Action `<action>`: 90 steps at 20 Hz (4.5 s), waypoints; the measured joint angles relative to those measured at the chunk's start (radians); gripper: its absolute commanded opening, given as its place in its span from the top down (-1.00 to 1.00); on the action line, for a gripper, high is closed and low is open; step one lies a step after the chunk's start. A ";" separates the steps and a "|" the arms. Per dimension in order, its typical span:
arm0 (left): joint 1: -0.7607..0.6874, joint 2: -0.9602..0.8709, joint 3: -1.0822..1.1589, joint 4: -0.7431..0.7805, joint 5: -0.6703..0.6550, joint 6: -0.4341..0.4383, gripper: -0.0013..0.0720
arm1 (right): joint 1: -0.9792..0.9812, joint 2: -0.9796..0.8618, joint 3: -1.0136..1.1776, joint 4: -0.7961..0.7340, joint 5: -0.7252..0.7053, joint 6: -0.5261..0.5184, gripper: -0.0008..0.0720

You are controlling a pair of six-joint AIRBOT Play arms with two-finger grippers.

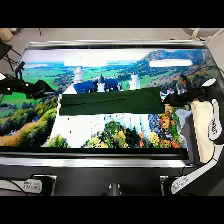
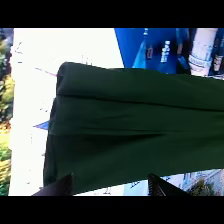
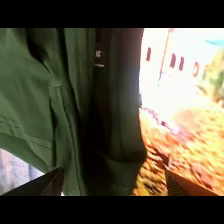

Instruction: Fold the shirts.

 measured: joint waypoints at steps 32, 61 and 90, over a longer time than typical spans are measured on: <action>-0.782 -0.492 0.101 -0.614 0.480 0.113 0.89 | 0.368 0.539 0.061 -0.191 0.137 0.148 0.93; -0.037 0.364 0.032 -0.027 0.132 0.131 0.90 | 0.819 0.109 0.061 0.032 -0.407 0.311 -0.95; -0.070 0.370 -0.036 -0.031 0.190 0.128 0.89 | 0.052 0.362 0.111 0.296 0.142 0.146 0.93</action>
